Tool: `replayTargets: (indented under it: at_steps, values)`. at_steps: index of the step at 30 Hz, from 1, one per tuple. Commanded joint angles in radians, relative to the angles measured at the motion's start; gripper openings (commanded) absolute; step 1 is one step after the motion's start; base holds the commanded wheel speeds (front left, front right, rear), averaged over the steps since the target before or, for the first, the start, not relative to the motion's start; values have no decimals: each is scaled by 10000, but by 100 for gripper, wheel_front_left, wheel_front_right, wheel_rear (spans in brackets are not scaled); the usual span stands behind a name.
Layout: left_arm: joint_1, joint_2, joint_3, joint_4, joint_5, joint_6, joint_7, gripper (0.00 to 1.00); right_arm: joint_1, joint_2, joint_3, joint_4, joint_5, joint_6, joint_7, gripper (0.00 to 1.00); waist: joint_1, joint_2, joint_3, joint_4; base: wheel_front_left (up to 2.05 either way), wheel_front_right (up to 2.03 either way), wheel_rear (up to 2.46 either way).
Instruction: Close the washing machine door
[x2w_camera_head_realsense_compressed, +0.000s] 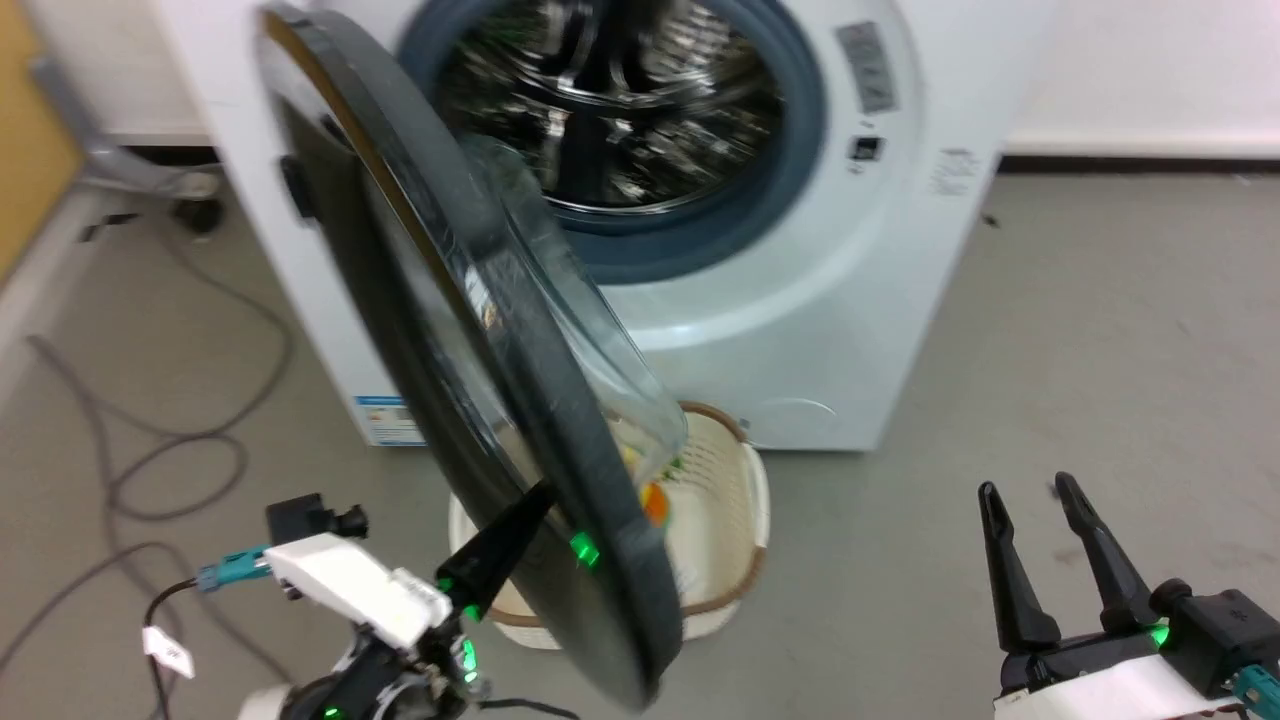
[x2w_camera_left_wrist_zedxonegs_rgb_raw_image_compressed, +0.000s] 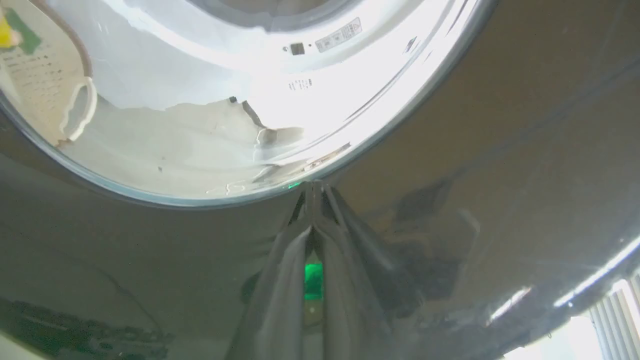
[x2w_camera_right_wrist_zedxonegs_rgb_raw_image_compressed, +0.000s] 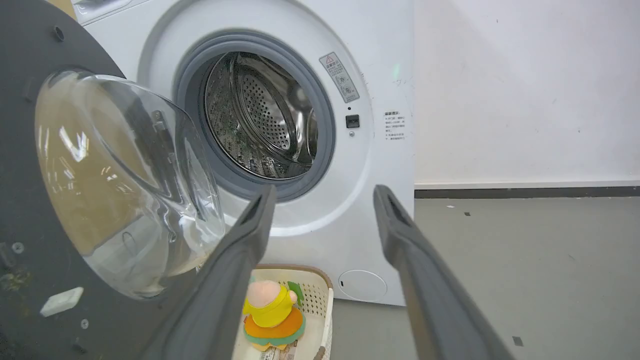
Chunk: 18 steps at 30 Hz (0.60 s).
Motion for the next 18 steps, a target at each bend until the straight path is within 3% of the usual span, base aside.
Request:
replayTargets:
  at_steps: [1, 10, 18]
  values:
    - [-229, -38, -290, 73, -102, -133, -205, 0, -113, -38, -11, -56, 12, 8, -44, 100, 0, 0, 398, -639, 0, 0, 0]
    - [-1461, -39, -1359, 945, -347, -432, -2200, 0, -425, 125, 114, -131, 78, 8, -44, 100, 0, 0, 1117, -2007, 0, 0, 0]
    - [-3211, -39, -1651, 2413, -312, -363, -4064, 0, -661, 423, 380, -125, 160, 8, -44, 100, 0, 0, 1587, -3054, 0, 0, 0]
